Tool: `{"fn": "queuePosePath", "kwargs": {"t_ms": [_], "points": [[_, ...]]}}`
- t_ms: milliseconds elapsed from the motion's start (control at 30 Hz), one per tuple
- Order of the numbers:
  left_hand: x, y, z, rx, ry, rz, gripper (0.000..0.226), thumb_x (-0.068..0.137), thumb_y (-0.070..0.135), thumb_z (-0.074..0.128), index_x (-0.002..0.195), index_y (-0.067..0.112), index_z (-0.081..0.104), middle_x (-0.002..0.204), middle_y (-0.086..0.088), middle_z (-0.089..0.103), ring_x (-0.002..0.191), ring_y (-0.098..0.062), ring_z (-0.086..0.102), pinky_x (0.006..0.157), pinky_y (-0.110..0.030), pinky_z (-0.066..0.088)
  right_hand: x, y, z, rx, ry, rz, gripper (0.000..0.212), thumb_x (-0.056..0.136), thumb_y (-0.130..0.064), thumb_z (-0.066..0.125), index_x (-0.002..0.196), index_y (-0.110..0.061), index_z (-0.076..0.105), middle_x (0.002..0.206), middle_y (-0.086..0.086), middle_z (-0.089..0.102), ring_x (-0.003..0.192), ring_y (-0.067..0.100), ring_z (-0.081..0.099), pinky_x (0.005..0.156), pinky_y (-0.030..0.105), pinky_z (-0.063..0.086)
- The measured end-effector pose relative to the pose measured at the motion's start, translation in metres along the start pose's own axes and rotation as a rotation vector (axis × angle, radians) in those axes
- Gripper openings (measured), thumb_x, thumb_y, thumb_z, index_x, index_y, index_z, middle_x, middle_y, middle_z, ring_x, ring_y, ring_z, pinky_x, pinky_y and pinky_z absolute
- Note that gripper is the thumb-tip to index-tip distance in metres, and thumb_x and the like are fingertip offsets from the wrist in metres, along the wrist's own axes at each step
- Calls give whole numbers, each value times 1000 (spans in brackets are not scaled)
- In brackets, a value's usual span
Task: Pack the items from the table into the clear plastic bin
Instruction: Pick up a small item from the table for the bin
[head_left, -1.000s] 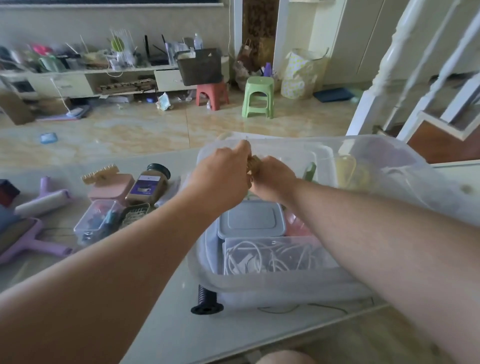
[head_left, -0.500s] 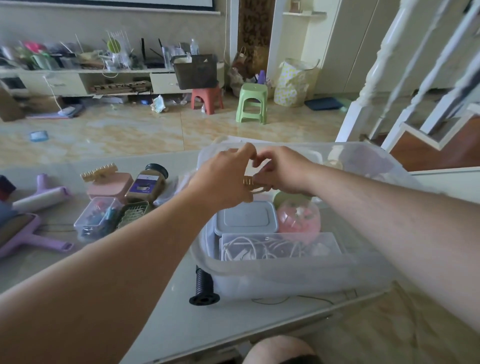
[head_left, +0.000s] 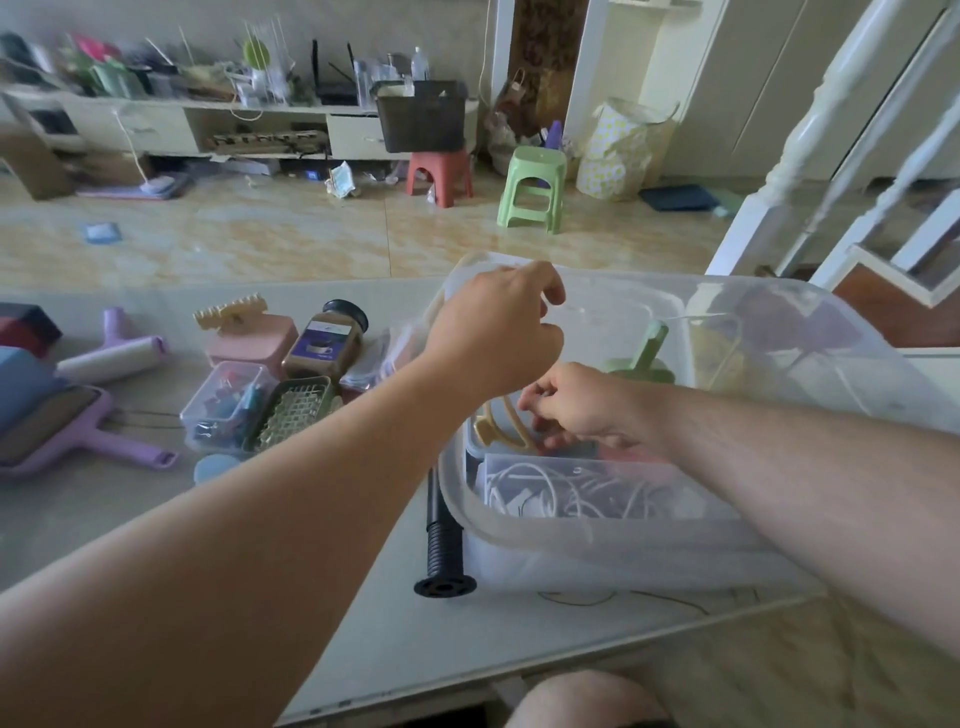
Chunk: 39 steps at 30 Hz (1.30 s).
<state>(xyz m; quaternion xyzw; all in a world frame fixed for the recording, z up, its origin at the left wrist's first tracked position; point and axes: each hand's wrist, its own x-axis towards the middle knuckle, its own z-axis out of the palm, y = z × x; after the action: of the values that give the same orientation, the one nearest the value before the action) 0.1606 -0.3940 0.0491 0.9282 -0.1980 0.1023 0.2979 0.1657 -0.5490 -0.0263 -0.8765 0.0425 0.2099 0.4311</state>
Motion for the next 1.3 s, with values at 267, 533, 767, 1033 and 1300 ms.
{"fn": "queuePosePath", "kwargs": {"t_ms": [267,533,767,1033,1300], "points": [[-27,-15,-29,-316,238,-74,25,88,12,61,101,30,71,105,11,65,95,-5,60,82,-21,49,-36,-53,-21,-395,99,-150,17,96,-15,58,101,-24,71,100,3,72,89,27,75,69,30,54],[-159,-169,-83,205,-120,-422,36,86,27,72,120,35,70,127,-1,56,119,-27,52,98,-35,43,-91,-166,47,-570,302,-624,28,92,-15,59,114,-25,72,109,0,60,96,19,55,81,31,41],[-217,-220,-80,226,-201,-592,73,80,55,72,147,43,47,146,-4,45,134,-32,38,113,-40,37,-48,-173,174,-952,81,-444,38,91,-24,60,129,-27,62,129,5,50,126,32,47,96,48,50],[-198,-232,-52,492,-401,-334,90,80,28,70,154,40,21,153,2,34,136,-35,37,112,-45,38,-1,-145,206,-1297,-20,-128,54,90,-5,70,140,-20,56,149,9,50,150,38,30,103,48,45],[-207,-258,-74,506,-474,-397,70,73,47,79,135,29,52,130,-2,57,121,-30,50,96,-38,45,-1,-146,221,-1413,-3,-476,25,96,-16,60,117,-28,62,123,3,64,119,30,51,89,42,42]]}}
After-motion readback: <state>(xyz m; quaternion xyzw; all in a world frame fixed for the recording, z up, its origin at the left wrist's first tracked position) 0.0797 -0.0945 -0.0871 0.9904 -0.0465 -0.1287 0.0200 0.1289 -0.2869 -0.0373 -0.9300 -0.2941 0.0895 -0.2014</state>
